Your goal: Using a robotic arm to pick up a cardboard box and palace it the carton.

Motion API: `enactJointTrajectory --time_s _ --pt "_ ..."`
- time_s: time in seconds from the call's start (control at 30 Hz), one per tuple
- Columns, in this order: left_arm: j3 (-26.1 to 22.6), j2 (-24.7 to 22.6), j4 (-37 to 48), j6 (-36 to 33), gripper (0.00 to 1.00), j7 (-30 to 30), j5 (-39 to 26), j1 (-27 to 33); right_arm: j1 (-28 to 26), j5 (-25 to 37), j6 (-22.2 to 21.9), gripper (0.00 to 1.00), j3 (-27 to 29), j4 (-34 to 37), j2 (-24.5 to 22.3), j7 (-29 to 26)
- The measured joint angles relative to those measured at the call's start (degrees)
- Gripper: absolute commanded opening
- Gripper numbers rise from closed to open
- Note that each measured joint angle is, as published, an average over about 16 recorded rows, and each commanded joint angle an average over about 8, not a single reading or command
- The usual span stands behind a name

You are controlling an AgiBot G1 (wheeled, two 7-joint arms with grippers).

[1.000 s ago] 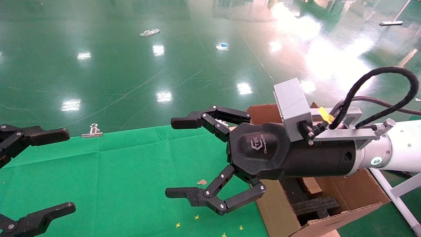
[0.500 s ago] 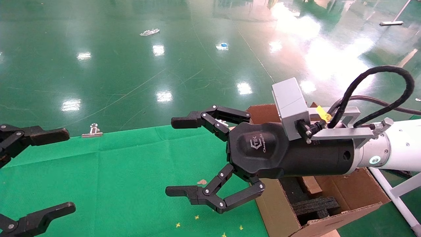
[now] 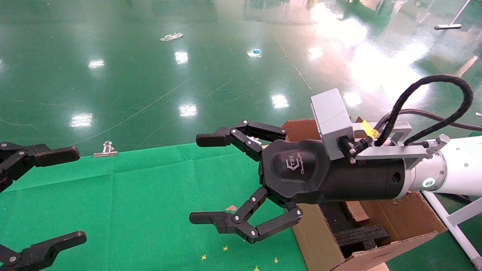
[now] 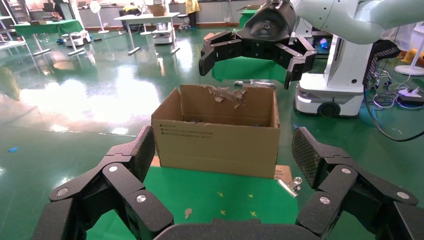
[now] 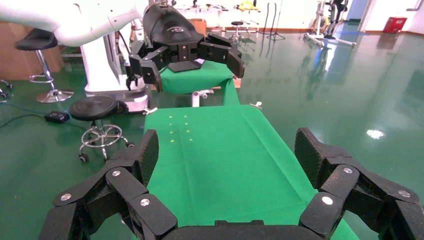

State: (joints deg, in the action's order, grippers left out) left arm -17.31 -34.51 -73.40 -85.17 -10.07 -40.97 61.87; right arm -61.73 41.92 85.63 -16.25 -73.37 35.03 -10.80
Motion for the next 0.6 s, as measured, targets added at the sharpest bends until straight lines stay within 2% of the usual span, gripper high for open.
enactJointTrajectory --time_s 0.6 --pt "0.0 0.0 0.0 0.0 1.00 0.0 0.0 0.0 -0.1 0.0 0.0 1.00 -0.1 0.1 0.0 0.0"
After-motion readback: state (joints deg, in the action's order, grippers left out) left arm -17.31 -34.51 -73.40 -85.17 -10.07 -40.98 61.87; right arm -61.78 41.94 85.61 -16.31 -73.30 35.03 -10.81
